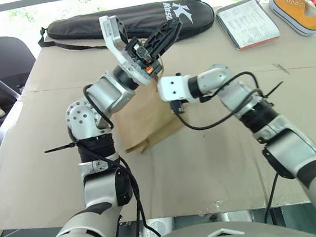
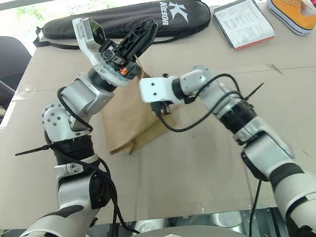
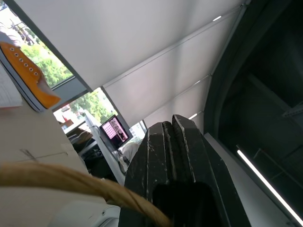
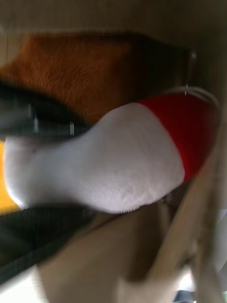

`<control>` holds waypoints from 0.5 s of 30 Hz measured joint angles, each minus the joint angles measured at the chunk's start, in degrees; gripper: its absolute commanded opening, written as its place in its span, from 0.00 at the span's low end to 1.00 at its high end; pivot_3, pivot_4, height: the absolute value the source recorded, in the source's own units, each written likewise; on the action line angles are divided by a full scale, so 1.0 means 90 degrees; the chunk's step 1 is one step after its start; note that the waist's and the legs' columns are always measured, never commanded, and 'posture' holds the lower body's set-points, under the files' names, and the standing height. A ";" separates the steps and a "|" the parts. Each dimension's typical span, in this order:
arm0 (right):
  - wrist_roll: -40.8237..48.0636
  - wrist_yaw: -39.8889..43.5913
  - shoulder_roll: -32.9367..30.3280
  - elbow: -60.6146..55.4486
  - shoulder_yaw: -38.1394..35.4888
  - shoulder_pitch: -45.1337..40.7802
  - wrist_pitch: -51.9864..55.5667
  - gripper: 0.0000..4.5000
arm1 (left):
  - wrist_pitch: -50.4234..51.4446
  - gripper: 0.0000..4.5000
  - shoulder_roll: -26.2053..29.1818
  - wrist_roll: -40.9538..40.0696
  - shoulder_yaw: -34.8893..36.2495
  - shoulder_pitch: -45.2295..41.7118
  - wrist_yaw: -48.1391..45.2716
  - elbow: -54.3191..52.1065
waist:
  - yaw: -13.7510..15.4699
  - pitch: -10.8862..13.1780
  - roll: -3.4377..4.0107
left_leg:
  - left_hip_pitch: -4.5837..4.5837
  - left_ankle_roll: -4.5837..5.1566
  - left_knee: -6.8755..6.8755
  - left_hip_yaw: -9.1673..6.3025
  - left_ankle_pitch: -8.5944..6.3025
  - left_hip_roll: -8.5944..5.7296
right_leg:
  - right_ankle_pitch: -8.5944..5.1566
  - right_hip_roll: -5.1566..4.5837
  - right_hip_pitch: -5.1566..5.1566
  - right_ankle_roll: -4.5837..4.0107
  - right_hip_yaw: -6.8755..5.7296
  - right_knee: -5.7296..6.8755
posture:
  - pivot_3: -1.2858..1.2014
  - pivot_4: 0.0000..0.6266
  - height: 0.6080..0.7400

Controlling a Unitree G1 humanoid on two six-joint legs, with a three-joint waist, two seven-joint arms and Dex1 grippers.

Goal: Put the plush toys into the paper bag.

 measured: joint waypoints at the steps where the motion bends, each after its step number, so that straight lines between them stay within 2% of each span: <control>1: -0.0009 -0.0030 -0.0007 0.0046 -0.0006 0.0015 -0.0072 0.73 | -0.0003 0.00 0.0028 0.0000 0.0007 0.0021 0.0003 -0.0020 | 0.0013 0.0000 0.0000 | -0.0002 0.0000 0.0000 -0.0004 0.0000 -0.0005 | 0.0000 -0.0005 0.0000 0.0000 -0.0004 -0.0001 | 0.52 0.24 1.00; 2: -0.0011 -0.0042 -0.0022 0.0044 -0.0010 0.0023 -0.0093 0.83 | -0.0006 0.00 0.0045 0.0000 0.0014 0.0034 0.0005 -0.0020 | 0.0013 0.0000 0.0000 | -0.0002 0.0000 0.0000 -0.0004 0.0000 -0.0006 | 0.0000 -0.0007 0.0000 0.0000 -0.0005 -0.0001 | 0.52 0.24 1.00; 3: -0.0018 -0.0051 -0.0035 0.0026 -0.0015 0.0038 -0.0102 0.88 | -0.0009 0.00 0.0048 0.0000 0.0015 0.0040 0.0006 -0.0020 | 0.0013 0.0000 0.0000 | -0.0002 0.0000 0.0000 -0.0004 0.0000 -0.0007 | 0.0000 -0.0007 0.0001 0.0000 -0.0005 -0.0001 | 0.52 0.24 1.00; 8: 0.0151 -0.0090 -0.0712 -0.1430 -0.0350 0.1264 0.0363 0.88 | -0.0076 0.00 0.0202 0.0013 0.0080 0.0265 0.0061 -0.0080 | 0.0036 0.0000 0.0000 | -0.0005 0.0000 -0.0003 -0.0015 0.0000 -0.0010 | 0.0000 -0.0012 0.0002 0.0000 -0.0016 -0.0003 | 0.52 0.24 1.00; 15: 0.0350 -0.0302 -0.1050 -0.3088 -0.0824 0.1990 0.2088 0.88 | -0.0092 0.00 0.0268 0.0108 0.0041 0.0265 -0.0038 -0.0143 | 0.0021 0.0000 0.0000 | -0.0002 -0.0003 0.0000 -0.0010 0.0002 -0.0003 | 0.0000 -0.0002 0.0002 0.0000 -0.0012 0.0000 | 0.52 0.24 1.00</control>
